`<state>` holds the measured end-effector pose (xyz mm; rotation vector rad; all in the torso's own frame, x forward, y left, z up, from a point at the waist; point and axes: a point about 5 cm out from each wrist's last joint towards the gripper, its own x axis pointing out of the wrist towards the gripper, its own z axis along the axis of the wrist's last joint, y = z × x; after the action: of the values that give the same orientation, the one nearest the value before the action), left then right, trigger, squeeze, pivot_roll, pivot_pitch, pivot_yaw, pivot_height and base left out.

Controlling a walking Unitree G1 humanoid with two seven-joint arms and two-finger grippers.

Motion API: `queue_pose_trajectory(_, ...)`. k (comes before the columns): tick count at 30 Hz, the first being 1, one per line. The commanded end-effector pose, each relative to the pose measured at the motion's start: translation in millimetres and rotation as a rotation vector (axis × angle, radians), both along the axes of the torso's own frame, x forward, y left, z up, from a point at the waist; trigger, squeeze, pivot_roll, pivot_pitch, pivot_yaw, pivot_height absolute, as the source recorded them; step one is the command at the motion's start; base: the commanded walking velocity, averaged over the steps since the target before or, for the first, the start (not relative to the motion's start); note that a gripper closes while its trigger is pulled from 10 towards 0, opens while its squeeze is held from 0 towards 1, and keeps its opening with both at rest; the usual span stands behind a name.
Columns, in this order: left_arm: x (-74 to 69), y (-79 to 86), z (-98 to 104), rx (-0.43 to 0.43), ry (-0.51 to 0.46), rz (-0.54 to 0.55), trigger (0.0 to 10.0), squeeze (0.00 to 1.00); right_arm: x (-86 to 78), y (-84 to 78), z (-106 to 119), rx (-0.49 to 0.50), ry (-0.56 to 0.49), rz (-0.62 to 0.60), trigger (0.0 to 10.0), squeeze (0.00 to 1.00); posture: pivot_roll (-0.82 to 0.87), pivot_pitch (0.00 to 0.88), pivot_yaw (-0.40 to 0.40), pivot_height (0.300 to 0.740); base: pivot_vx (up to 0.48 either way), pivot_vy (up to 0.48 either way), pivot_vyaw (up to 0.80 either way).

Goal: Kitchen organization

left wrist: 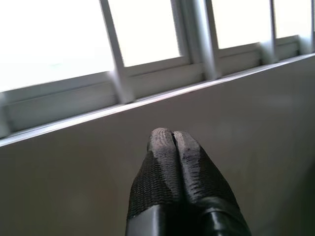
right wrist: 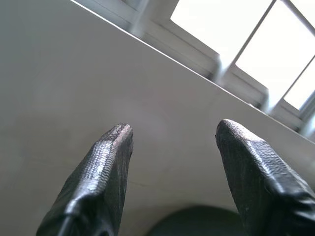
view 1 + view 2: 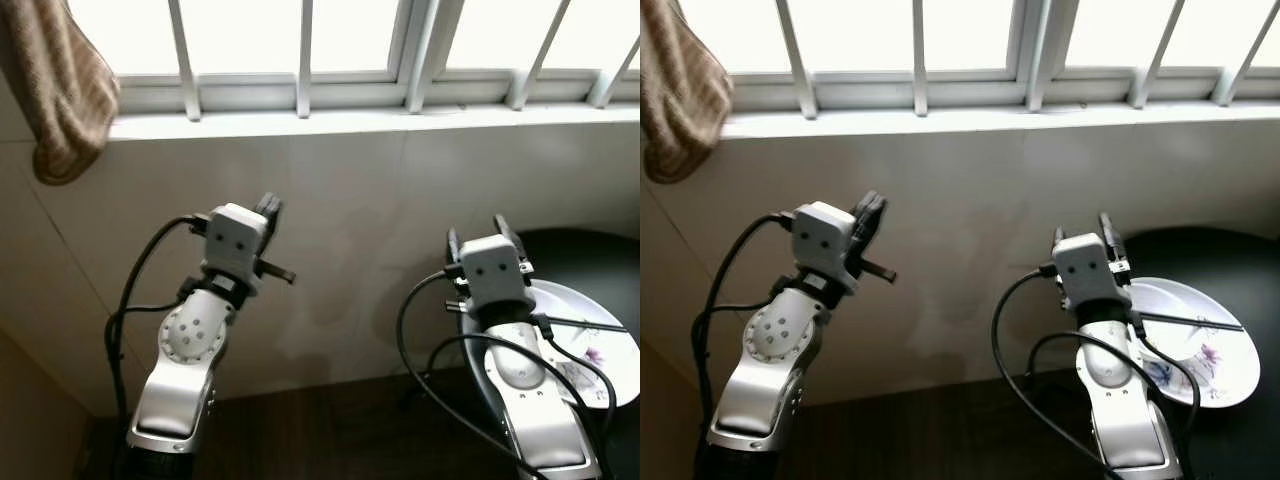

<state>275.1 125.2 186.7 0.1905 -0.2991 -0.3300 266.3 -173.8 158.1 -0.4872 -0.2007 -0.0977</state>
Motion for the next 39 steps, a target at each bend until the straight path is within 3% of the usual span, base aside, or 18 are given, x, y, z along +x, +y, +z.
queue_pose_trajectory(1, -0.5, -9.8, 1.5, 0.001, -0.005, -0.035, 10.0, 0.0, -2.3, -8.2, 1.6, -0.021, -0.008, -0.033, 10.0, 0.0, 0.06, 0.0, -0.036, 0.74, 0.266, 0.0, 0.0)
queue_pose_trajectory(11, -0.2, -10.6, 1.4, 0.002, -0.006, -0.036, 10.0, 0.0, -4.1, -0.5, -3.2, -0.1, 0.032, 0.043, 10.0, 0.0, 0.06, 0.0, -0.035, 0.74, 0.13, 0.0, 0.0)
queue_pose_trajectory(14, 0.2, -10.8, 0.7, 0.004, 0.0, -0.033, 10.0, 0.0, -8.1, 12.5, -16.8, -0.198, 0.124, 0.166, 10.0, 0.0, 0.06, 0.0, -0.035, 0.74, 0.0, 0.0, 0.0)
queue_pose_trajectory(18, 0.3, -10.5, 0.3, 0.007, -0.001, -0.032, 10.0, 0.0, -16.4, 8.8, -46.7, -0.427, 0.28, 0.19, 10.0, 0.0, 0.06, 0.0, -0.035, 0.74, 0.0, 0.0, 0.0)
queue_pose_trajectory(22, 0.2, -9.9, 0.0, 0.009, -0.001, -0.03, 10.0, 0.0, -20.3, 11.2, -49.9, -0.446, 0.295, 0.224, 10.0, 0.0, 0.07, 0.0, -0.036, 0.74, 0.0, 0.0, 0.0)
queue_pose_trajectory(25, 0.0, -9.9, -0.8, 0.01, 0.001, -0.03, 10.0, 0.0, -25.4, 14.5, -59.9, -0.463, 0.38, 0.283, 10.0, 0.0, 0.06, 0.0, -0.034, 0.74, 0.0, 0.0, 0.0)
queue_pose_trajectory(39, -1.0, -10.9, -2.7, 0.015, 0.005, -0.03, 10.0, 0.0, -19.8, 16.2, -67.2, -0.469, 0.447, 0.277, 10.0, 0.0, 0.07, 0.0, -0.04, 0.74, 0.0, 0.0, 0.0)
